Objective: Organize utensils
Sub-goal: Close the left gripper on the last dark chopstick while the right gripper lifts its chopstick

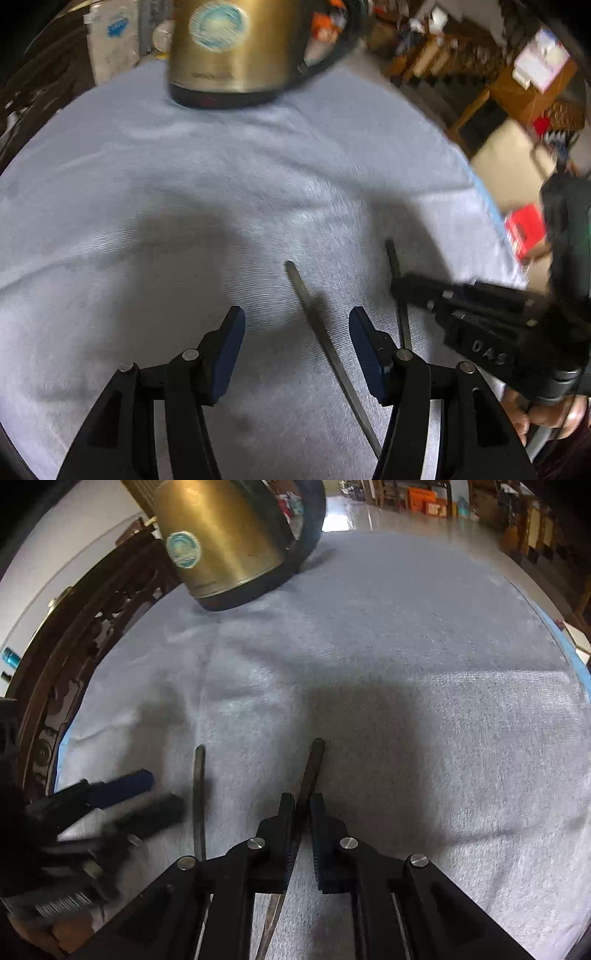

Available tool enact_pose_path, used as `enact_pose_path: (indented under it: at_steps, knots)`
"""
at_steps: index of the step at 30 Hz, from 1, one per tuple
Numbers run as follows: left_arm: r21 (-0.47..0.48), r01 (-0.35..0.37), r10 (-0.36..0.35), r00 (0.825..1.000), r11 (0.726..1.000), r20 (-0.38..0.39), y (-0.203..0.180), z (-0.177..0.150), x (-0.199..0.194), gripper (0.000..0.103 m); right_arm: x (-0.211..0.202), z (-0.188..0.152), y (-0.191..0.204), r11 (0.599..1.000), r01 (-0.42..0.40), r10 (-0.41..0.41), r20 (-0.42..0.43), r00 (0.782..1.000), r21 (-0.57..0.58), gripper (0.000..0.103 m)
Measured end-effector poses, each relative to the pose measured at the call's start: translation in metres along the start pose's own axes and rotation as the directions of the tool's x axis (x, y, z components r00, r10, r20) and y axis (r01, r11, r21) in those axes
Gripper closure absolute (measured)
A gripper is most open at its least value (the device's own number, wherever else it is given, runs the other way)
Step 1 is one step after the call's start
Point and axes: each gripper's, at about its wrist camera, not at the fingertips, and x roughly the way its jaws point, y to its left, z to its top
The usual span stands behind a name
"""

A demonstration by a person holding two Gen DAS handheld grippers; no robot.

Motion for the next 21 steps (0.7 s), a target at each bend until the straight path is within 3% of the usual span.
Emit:
enact_pose_path:
  at_steps: [4, 5, 7, 9, 12, 16, 21]
  knots:
    - [0.016, -0.013, 0.013, 1.000, 1.000, -0.005, -0.008, 0.006, 0.006, 0.045, 0.002, 0.005, -0.001, 0.999, -0.003, 0.002, -0.007, 1.000, -0.034, 0.093]
    - [0.032, -0.036, 0.036, 0.999, 0.999, 0.001, -0.011, 0.007, 0.008, 0.049, 0.001, 0.004, -0.001, 0.999, -0.004, 0.004, -0.005, 1.000, -0.042, 0.093]
    - [0.076, -0.076, 0.075, 0.997, 0.994, 0.018, -0.015, 0.006, 0.009, 0.062, -0.003, 0.000, -0.004, 0.999, 0.013, -0.013, 0.010, 1.000, -0.052, 0.094]
    - [0.122, -0.096, 0.093, 0.995, 0.988, 0.030, -0.018, 0.005, 0.009, 0.089, -0.007, -0.004, -0.011, 0.998, 0.030, -0.029, 0.018, 0.999, -0.046, 0.094]
    - [0.117, -0.072, 0.070, 0.997, 0.990, 0.025, -0.012, 0.002, 0.007, 0.093, -0.014, -0.013, -0.022, 0.998, 0.042, -0.042, 0.004, 0.999, -0.038, 0.094]
    - [0.146, -0.114, 0.113, 0.993, 0.983, 0.020, -0.004, -0.008, -0.001, 0.097, -0.022, -0.023, -0.030, 0.998, 0.053, -0.055, -0.044, 0.998, -0.040, 0.094]
    - [0.139, -0.107, 0.111, 0.994, 0.984, -0.021, 0.009, -0.011, -0.003, 0.097, -0.019, -0.018, -0.023, 0.995, 0.094, -0.096, -0.064, 0.993, -0.032, 0.088]
